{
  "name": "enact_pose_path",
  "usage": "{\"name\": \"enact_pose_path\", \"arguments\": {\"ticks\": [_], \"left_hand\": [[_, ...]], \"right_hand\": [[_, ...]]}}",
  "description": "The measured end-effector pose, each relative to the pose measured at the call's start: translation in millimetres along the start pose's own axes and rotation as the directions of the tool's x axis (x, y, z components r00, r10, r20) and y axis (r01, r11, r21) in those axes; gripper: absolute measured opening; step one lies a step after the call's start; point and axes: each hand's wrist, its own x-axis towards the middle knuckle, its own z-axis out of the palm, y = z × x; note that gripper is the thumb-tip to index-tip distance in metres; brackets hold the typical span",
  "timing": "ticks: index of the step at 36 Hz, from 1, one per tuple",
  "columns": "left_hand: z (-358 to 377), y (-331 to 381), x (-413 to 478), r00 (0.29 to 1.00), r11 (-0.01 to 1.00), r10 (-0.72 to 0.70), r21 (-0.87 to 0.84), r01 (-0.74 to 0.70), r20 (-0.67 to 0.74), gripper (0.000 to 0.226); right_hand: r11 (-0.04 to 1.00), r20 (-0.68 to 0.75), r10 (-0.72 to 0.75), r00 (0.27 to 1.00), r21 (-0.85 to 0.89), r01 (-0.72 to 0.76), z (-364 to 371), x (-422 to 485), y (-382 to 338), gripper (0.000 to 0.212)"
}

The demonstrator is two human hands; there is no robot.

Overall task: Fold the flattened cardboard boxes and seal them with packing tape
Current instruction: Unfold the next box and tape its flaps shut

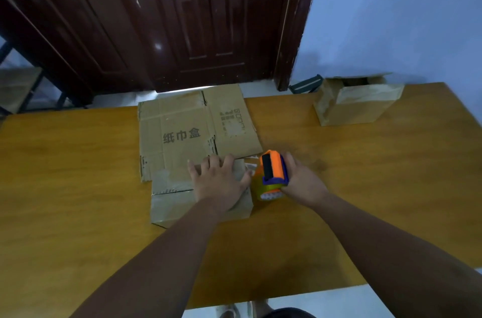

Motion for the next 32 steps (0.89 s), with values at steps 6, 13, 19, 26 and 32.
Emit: {"name": "enact_pose_path", "arguments": {"ticks": [6,13,19,26,32], "left_hand": [[0,-27,-1,0.999,0.999,-0.037,-0.021,0.037,-0.031,0.082],[4,-49,-1,0.997,0.999,-0.023,-0.044,0.020,-0.072,0.075],[4,-49,-1,0.997,0.999,-0.016,-0.042,0.012,-0.074,0.080],[8,-50,0,0.995,0.999,-0.014,-0.047,0.009,-0.101,0.074],[7,-49,-1,0.995,0.999,-0.015,-0.050,0.011,-0.098,0.076]], "right_hand": [[0.992,0.060,-0.067,0.996,-0.100,0.073,-17,5,-13,0.058],[0.970,0.068,-0.125,0.990,-0.204,0.136,-9,9,-27,0.057],[0.907,0.075,-0.089,0.993,-0.405,0.112,5,10,-21,0.057],[0.797,0.108,-0.099,0.989,-0.586,0.143,5,16,-31,0.068],[0.693,0.114,-0.116,0.987,-0.702,0.162,11,18,-43,0.064]]}}
